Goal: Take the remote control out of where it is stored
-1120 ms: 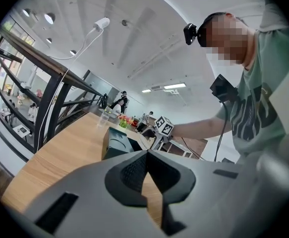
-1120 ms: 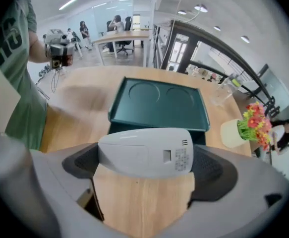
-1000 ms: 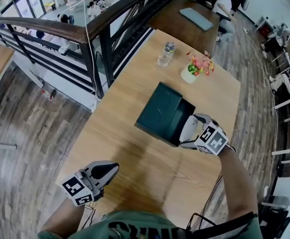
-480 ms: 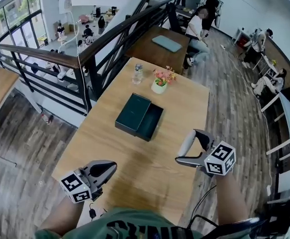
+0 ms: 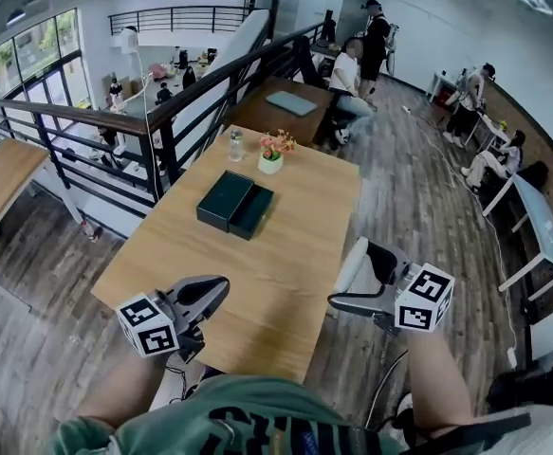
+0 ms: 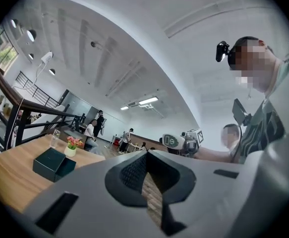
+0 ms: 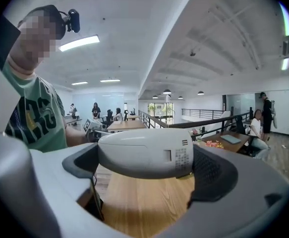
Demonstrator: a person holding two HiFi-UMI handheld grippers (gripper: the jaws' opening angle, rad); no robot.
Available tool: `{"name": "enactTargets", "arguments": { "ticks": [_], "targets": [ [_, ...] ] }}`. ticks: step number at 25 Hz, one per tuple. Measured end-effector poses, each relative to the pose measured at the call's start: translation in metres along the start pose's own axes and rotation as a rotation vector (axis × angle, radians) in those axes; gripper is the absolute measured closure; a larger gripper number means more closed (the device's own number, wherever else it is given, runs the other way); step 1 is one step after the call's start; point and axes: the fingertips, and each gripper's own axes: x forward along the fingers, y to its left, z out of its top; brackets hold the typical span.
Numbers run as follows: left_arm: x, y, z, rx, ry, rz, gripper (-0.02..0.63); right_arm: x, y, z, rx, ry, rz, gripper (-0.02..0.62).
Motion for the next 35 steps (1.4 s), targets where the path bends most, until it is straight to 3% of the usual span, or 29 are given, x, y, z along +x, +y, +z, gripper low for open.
{"name": "enactTargets", "arguments": {
  "ticks": [5, 11, 25, 30, 35],
  "targets": [
    [0.0, -0.071, -0.003, -0.078, -0.028, -0.028, 0.603, -0.057, 0.061, 0.017, -0.002, -0.138, 0.035, 0.011],
    [-0.013, -0.121, -0.008, -0.066, -0.032, -0.05, 0.603, -0.087, 0.105, 0.022, 0.024, -0.251, 0.066, 0.011],
    [-0.037, -0.126, 0.003, -0.067, -0.069, -0.023, 0.603, -0.102, 0.122, 0.055, 0.098, -0.422, 0.16, 0.011],
    [-0.049, -0.122, 0.002, -0.052, -0.072, 0.02, 0.603, -0.09, 0.114, 0.053, 0.08, -0.38, 0.155, 0.011],
    [-0.058, -0.117, -0.001, -0.051, -0.063, 0.062, 0.603, -0.083, 0.096, 0.052, 0.135, -0.416, 0.172, 0.011]
  ]
}}
